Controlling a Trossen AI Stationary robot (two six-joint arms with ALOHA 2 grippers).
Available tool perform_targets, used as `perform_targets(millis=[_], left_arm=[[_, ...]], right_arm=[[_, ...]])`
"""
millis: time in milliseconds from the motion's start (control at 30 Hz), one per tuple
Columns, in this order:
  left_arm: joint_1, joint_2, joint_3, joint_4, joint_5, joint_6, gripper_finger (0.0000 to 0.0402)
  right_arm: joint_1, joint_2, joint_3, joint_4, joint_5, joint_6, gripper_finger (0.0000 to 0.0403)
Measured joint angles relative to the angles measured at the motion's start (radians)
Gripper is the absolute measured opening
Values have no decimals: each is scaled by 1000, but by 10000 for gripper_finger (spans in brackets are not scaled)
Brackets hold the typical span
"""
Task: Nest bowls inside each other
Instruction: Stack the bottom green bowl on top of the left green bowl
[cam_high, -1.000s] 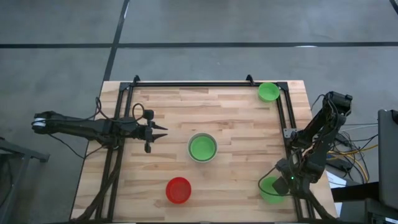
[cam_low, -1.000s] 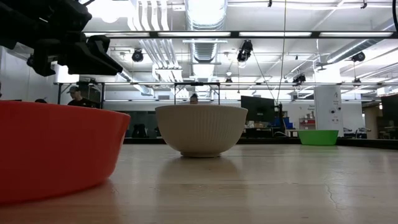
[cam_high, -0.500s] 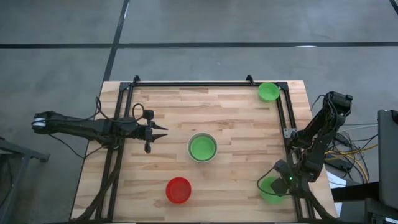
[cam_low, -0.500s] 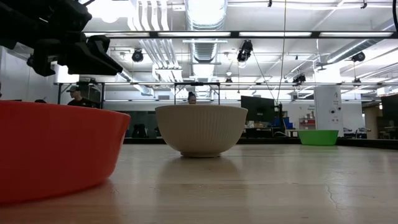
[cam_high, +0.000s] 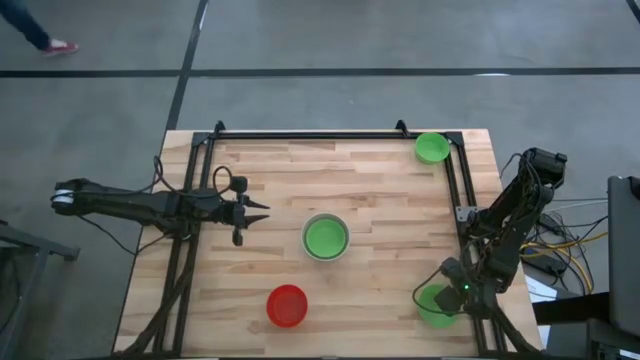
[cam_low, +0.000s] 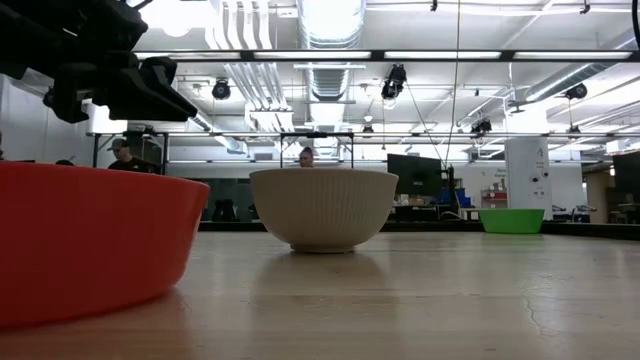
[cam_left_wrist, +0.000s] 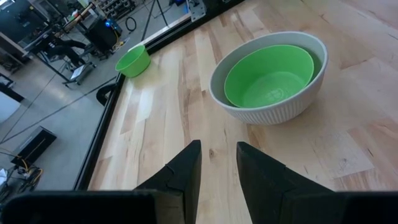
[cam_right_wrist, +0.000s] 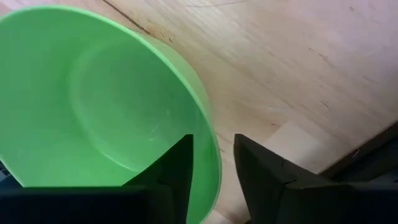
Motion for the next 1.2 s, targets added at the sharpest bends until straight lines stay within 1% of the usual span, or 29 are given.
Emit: perform_targets(millis=[233, 300, 600, 833, 1200], left_arm=[[0, 0, 0, 0, 0, 0, 108], [0, 0, 0, 0, 0, 0, 108], [0, 0, 0, -1, 0, 0, 108], [0, 0, 0, -1, 0, 0, 108], [0, 0, 0, -5, 0, 0, 108]], right_arm=[[0, 0, 0, 3, 5, 0, 25], [0, 0, 0, 3, 12, -1, 13], [0, -1, 0, 4, 24, -1, 9], [1, -15, 0, 5, 60, -9, 9], [1, -30, 9, 8, 180, -31, 8]])
